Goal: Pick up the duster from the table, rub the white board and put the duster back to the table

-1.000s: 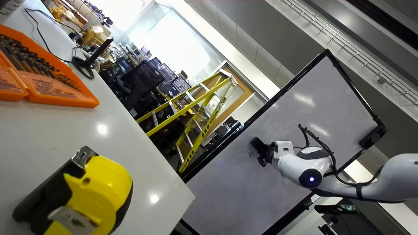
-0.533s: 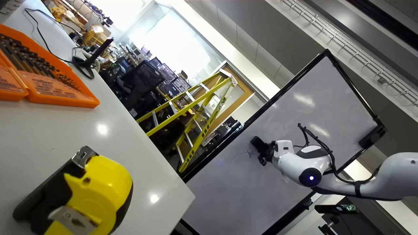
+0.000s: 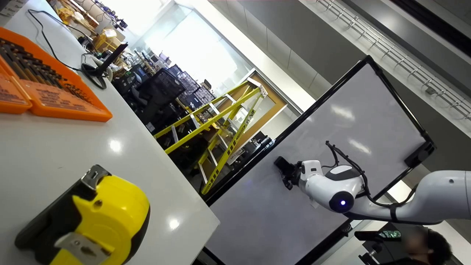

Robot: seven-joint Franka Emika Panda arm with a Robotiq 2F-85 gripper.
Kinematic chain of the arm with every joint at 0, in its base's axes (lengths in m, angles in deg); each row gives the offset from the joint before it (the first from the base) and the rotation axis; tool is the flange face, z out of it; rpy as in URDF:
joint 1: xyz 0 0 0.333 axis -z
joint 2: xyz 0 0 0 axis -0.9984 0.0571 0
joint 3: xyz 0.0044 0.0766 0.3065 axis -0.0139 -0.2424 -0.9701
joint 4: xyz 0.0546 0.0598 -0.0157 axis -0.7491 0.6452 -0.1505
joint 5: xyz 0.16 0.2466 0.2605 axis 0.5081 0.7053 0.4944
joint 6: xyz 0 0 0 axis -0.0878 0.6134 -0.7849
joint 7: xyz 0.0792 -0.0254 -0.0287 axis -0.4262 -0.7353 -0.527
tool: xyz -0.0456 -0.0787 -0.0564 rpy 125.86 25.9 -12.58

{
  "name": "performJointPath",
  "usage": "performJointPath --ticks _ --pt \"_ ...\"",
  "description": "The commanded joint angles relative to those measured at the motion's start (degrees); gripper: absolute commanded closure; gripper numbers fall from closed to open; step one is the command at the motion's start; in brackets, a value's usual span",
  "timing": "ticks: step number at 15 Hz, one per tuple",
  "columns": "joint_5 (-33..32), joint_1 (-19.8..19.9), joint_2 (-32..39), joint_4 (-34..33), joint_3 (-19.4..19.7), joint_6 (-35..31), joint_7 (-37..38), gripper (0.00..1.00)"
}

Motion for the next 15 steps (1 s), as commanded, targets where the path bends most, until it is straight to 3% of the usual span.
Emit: performJointPath --ticks 1,7,15 --pt "0.0 0.6 2.9 -1.7 -0.2 -1.7 0.1 0.70" --pt "0.0 1.0 4.7 -1.5 0.1 -1.3 0.4 0.70" --pt "-0.1 2.0 -1.3 0.0 0.5 1.0 1.2 0.70"
